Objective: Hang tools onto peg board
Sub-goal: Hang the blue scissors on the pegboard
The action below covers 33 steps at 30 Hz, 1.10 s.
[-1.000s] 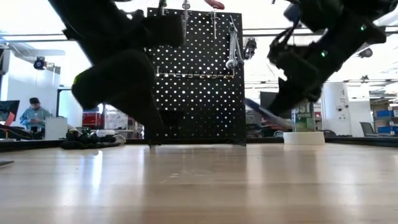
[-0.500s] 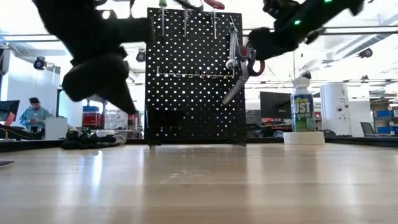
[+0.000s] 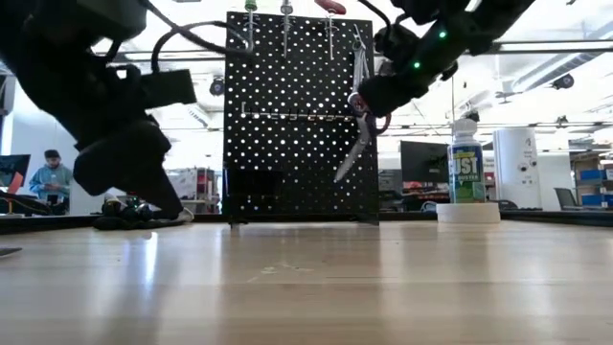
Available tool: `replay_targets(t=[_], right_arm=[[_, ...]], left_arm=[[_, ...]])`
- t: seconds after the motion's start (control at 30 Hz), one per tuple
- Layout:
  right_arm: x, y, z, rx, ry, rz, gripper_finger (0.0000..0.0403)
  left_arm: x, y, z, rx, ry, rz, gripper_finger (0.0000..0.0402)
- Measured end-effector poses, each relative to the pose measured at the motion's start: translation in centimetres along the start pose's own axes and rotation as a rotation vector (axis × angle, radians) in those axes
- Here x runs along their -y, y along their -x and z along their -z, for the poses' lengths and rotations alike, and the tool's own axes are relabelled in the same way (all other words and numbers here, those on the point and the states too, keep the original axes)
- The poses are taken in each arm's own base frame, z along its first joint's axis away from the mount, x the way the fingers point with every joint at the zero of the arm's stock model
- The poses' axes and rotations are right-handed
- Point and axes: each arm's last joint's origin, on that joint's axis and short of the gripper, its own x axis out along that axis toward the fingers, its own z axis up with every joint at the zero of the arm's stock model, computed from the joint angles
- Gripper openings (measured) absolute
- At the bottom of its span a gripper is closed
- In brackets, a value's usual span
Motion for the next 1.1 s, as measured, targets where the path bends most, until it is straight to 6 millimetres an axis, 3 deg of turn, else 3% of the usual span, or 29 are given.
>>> replay_targets(t=[0.2, 0.43, 0.63, 1.1], right_arm=[[0.8, -1.3, -0.3, 0.0, -0.033, 0.002, 0.0], [0.1, -1.4, -0.8, 0.06, -0.048, -0.144, 0.0], [-0.6, -2.1, -0.4, 0.038, -0.045, -0.041, 0.0], [-2.6, -3.8, -2.1, -0.012, 0.074, 0.142, 0.0]], left_arm=[[-0.2, -0.4, 0.6, 0.003, -0.004, -0.007, 0.0], [-0.2, -0.4, 0.6, 0.014, -0.005, -0.011, 0.0], [-0.1, -0.4, 0.5, 0.017, 0.0, -0.007, 0.0], [0.1, -0.2, 0.9, 0.024, -0.011, 0.002, 0.0]])
